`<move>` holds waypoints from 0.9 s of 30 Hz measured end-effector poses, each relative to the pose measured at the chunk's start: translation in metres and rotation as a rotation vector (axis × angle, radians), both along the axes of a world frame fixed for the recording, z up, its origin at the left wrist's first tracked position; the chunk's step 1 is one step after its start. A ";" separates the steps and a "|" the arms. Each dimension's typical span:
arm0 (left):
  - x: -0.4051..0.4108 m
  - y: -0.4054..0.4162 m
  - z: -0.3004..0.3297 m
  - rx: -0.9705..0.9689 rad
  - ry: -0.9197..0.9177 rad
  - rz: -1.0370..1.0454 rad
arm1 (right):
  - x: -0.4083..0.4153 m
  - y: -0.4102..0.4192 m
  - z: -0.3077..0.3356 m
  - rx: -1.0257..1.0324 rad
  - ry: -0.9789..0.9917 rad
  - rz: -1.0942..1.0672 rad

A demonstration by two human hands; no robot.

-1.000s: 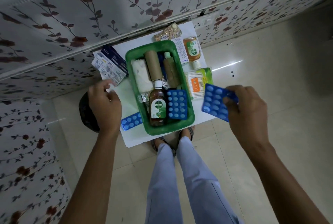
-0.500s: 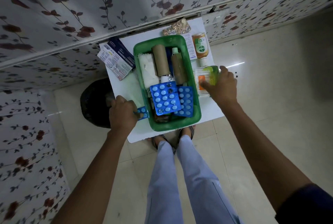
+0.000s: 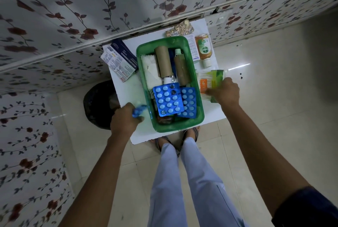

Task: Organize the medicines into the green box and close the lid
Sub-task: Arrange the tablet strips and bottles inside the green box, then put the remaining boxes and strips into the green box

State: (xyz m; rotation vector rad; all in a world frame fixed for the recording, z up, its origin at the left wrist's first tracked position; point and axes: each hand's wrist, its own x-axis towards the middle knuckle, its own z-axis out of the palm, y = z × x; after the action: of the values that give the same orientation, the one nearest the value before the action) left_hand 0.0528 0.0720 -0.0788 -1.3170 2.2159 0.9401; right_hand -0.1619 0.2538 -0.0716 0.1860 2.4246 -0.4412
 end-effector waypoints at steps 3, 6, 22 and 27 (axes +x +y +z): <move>0.004 -0.010 0.011 0.070 0.157 0.292 | 0.003 0.013 0.023 -0.087 0.050 -0.050; 0.003 -0.015 0.028 0.121 0.345 0.517 | 0.018 0.024 0.061 -0.122 0.365 0.009; -0.065 0.030 0.080 0.522 0.576 0.470 | 0.030 -0.006 0.093 -0.373 0.167 0.352; -0.074 0.049 0.064 0.074 0.246 -0.054 | -0.025 -0.032 0.058 -0.291 0.329 0.390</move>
State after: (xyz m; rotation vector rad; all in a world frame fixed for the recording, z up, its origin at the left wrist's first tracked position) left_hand -0.0213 0.1215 -0.0149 -1.1561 2.3580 1.2080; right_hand -0.1867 0.2220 -0.0132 -0.5136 2.5891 -0.6757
